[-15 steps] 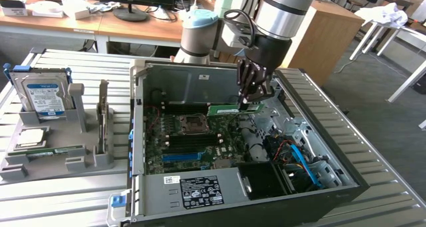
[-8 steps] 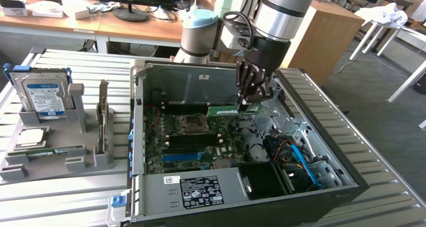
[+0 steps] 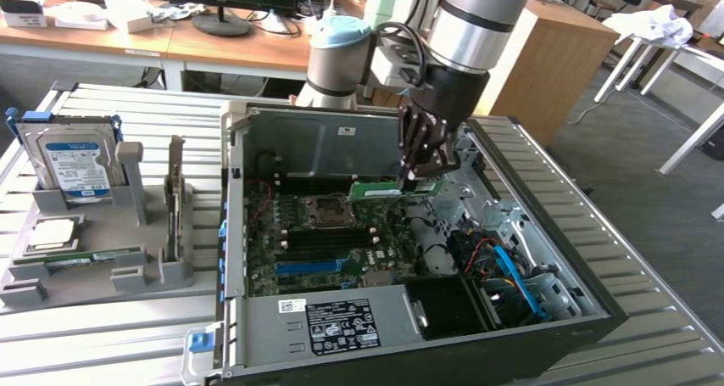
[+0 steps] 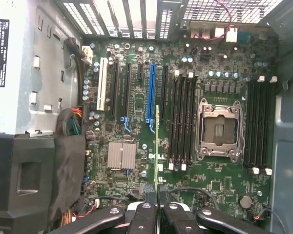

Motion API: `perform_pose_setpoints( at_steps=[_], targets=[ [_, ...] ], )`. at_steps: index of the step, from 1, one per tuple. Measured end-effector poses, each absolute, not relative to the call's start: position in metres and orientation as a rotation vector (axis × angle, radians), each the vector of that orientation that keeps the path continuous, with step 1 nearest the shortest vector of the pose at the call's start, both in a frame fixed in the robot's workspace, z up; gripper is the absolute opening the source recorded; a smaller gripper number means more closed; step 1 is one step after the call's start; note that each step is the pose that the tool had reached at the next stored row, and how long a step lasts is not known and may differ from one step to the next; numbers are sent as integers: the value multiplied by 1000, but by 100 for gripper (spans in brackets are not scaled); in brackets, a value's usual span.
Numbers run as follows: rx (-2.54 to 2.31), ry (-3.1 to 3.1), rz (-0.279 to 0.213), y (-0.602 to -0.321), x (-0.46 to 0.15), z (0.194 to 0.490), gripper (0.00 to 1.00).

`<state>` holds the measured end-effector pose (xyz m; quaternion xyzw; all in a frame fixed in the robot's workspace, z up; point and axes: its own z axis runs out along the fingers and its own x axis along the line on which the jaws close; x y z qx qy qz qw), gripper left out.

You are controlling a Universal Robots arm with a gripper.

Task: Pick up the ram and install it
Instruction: 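Insert the ram into the slot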

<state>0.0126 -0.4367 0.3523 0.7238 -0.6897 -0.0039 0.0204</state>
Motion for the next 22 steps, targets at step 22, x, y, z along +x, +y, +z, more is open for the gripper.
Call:
perform_pose_setpoints(
  at_steps=[22],
  targets=[
    [2245, -2139, -12, -437, 8, 346, 13]
  ],
)
